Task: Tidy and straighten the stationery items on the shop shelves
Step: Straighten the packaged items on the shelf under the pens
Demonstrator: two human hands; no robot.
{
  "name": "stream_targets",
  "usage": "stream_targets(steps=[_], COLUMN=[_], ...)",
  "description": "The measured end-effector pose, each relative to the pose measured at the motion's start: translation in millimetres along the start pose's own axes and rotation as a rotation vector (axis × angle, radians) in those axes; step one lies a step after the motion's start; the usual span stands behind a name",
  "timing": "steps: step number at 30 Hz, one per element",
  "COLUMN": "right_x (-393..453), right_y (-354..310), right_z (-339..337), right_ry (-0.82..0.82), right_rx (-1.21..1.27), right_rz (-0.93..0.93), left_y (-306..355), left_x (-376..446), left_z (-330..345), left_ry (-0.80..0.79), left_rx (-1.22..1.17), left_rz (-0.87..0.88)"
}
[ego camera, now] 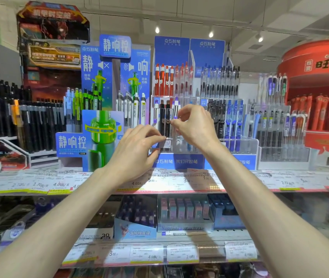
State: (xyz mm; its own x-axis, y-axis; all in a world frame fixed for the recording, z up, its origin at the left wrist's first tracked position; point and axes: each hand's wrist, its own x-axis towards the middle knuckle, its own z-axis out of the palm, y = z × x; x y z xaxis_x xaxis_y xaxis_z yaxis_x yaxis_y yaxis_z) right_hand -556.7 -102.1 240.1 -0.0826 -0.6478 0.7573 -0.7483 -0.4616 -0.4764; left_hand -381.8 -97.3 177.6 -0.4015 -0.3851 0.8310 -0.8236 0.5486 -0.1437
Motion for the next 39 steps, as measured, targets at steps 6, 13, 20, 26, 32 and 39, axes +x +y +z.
stream_targets(steps=[6,13,20,26,32,39], right_x=[-1,-3,-4,-5,-7,-15], right_y=[0,1,1,1,2,5], right_z=[1,7,9,13,14,12], right_ry=[-0.064,-0.023,-0.002,0.045,0.044,0.043], right_rx=[-0.031,-0.021,-0.021,0.01,0.012,0.031], right_rz=[0.009,0.036,0.089,0.125,0.105,0.061], left_y=[1,0,1,1,1,3], left_x=[0,0,0,-1,-1,0], left_z=[0,1,2,2,3,1], left_ry=[0.002,0.008,0.021,0.009,0.009,0.004], left_rx=[-0.001,0.009,0.003,0.003,0.005,-0.021], left_rz=[-0.002,0.001,-0.003,-0.008,-0.01,-0.033])
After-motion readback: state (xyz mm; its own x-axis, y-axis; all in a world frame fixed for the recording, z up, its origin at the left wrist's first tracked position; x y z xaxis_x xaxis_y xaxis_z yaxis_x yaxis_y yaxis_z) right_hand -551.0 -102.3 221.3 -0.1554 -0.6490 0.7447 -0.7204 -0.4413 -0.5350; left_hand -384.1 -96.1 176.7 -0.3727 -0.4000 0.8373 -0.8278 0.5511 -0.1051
